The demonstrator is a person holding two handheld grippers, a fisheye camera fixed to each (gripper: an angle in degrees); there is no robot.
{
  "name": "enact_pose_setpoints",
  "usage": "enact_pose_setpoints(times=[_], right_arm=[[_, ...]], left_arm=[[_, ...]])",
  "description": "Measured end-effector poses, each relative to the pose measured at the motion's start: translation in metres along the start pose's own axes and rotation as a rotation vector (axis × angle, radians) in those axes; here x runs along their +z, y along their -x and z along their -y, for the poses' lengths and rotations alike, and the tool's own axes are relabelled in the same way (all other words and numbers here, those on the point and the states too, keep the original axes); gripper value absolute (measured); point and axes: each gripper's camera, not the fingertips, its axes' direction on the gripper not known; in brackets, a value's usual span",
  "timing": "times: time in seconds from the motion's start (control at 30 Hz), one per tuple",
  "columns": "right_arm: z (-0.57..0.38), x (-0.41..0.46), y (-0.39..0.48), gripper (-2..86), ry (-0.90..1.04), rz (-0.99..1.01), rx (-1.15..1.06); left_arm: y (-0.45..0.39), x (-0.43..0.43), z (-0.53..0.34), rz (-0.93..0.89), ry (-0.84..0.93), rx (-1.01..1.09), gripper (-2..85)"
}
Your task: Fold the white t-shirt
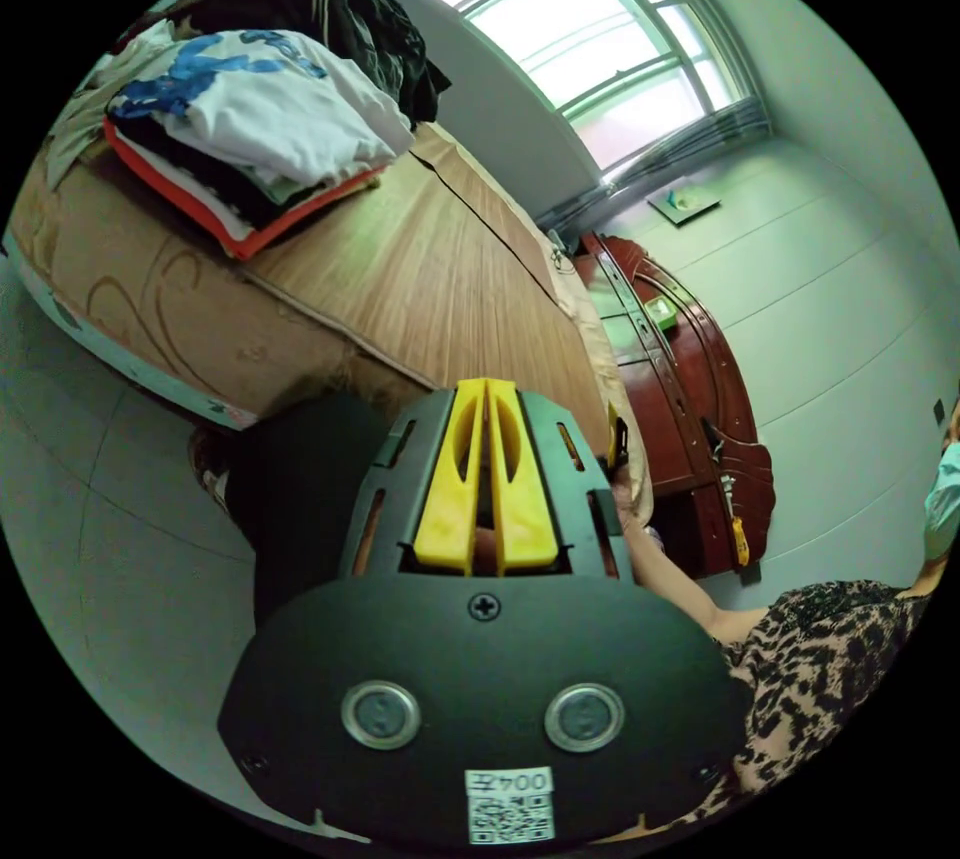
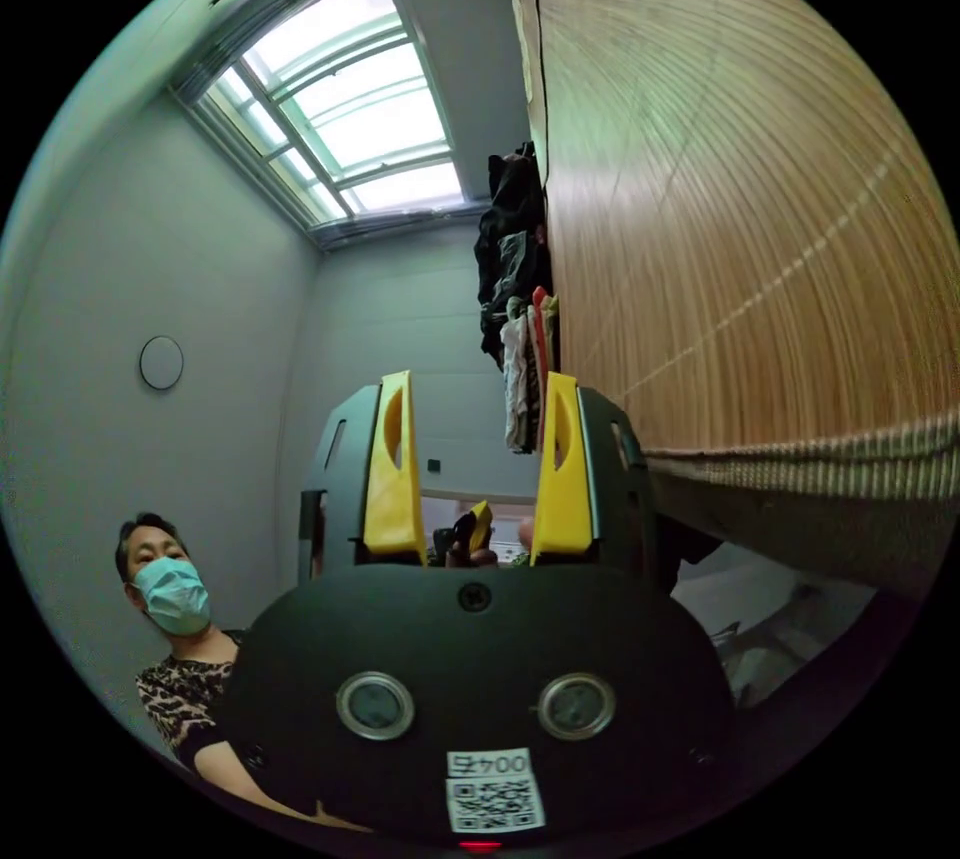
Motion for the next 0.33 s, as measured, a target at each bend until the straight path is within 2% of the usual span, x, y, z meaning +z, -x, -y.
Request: enact_pose_setpoints(times=[0.2,0.33], right_arm=[[0.041,-0.003,0.000,15.9,0.034,-0.091,-0.034],[0.059,0.005,0.002,13.9,0.083,-0.154,-0.071]], left_arm=[[-0.016,0.024,0.010,0.027,0.097,0.056,0.3],[-0.016,0.025,0.017,0.140,0.106,0.081,0.4]])
